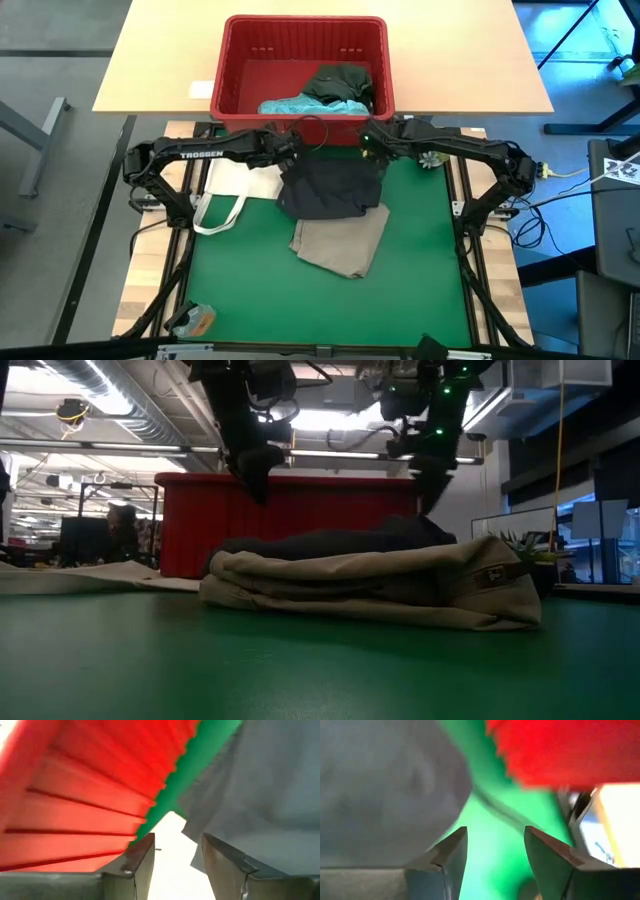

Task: Fold Laundry from Bin
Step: Fold the black shorts from the red laundry bin

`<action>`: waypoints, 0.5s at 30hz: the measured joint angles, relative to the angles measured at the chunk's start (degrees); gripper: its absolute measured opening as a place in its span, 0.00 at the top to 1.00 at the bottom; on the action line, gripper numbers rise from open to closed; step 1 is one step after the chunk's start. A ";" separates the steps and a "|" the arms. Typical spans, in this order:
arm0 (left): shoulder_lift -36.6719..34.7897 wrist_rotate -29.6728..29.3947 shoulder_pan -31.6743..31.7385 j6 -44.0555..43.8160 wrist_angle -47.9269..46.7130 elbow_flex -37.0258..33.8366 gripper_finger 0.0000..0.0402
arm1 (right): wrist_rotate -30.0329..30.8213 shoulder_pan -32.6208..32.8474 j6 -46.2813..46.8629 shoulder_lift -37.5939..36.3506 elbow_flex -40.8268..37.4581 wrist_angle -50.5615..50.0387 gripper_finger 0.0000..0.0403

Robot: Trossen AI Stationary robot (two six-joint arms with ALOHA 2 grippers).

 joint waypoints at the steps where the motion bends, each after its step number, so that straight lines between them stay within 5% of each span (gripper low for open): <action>1: 0.00 1.26 -0.21 0.00 0.00 0.00 0.60 | -0.78 0.04 0.07 0.00 0.00 -2.53 0.52; 9: 0.00 13.68 -5.08 0.28 -0.49 0.00 0.60 | -10.37 7.43 -1.54 -4.25 -5.63 -4.28 0.52; 15: 0.00 15.74 -11.29 -1.32 -0.43 0.00 0.60 | -9.55 16.16 -1.22 -7.10 -16.15 5.83 0.52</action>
